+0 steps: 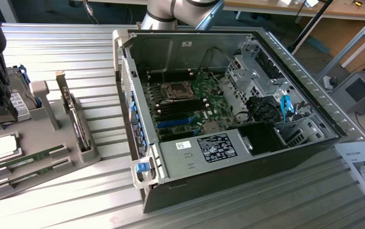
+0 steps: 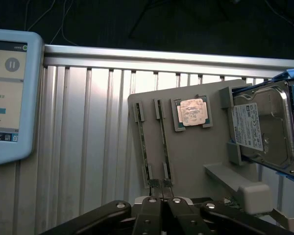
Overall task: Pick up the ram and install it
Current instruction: 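Pick up the ram and move it above insertion slot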
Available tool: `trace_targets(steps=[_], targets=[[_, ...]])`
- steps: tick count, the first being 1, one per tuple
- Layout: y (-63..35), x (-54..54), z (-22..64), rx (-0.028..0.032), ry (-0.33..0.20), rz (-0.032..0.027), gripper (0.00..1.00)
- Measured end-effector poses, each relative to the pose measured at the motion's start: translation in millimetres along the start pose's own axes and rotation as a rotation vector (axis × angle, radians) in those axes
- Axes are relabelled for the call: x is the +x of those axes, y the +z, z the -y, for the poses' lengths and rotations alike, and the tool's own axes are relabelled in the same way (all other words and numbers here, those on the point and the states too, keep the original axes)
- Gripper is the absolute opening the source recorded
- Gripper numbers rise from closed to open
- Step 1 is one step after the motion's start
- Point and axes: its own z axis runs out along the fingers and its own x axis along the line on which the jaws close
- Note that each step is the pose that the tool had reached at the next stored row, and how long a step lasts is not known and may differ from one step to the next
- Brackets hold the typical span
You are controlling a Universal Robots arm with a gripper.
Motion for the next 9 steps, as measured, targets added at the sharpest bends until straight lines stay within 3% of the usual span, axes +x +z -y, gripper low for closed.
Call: trace_targets(steps=[2,5,9], targets=[[0.0,0.0,0.0,0.0,0.0,0.0,0.11],[0.0,0.0,0.0,0.0,0.0,0.0,0.24],[0.0,0.0,0.0,0.0,0.0,0.0001,0.24]])
